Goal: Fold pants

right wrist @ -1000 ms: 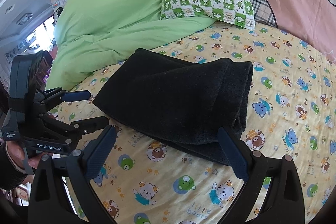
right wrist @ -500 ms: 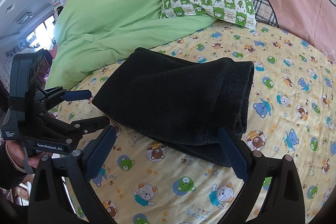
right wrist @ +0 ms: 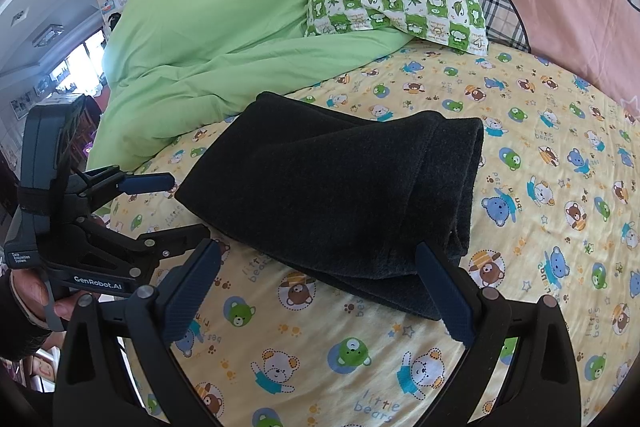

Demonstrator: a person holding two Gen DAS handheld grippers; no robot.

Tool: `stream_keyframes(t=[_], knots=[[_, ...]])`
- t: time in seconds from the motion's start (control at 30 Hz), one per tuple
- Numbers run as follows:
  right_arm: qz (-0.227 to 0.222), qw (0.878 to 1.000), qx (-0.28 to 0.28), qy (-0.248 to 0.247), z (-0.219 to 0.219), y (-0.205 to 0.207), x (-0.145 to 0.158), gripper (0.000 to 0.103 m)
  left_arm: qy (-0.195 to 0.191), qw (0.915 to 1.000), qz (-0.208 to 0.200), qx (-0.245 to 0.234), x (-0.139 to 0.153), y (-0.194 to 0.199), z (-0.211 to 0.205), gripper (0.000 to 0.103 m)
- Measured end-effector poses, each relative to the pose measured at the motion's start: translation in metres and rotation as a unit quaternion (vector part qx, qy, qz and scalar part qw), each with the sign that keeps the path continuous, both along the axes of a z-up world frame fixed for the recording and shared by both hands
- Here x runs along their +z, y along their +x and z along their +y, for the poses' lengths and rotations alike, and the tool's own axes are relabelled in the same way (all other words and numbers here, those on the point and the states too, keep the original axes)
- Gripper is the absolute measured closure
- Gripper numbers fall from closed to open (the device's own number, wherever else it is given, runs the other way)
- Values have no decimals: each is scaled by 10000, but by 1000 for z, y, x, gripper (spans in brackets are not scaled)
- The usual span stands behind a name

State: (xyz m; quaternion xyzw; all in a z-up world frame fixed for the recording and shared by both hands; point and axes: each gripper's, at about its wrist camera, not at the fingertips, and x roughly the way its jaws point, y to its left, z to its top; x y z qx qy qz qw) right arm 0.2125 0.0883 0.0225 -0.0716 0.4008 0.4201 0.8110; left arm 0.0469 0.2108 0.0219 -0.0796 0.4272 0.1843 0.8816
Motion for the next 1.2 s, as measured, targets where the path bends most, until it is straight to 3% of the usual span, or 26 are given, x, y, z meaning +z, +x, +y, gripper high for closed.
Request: stream_keyframes(t=[0.83, 1.2], knots=[[20, 9999, -63, 117, -2, 4, 4, 5, 270, 9996, -70, 98, 6, 1, 4, 13], [38, 9998, -73, 165, -2, 5, 5, 5, 204, 9994, -5, 262, 9, 2, 11, 13]])
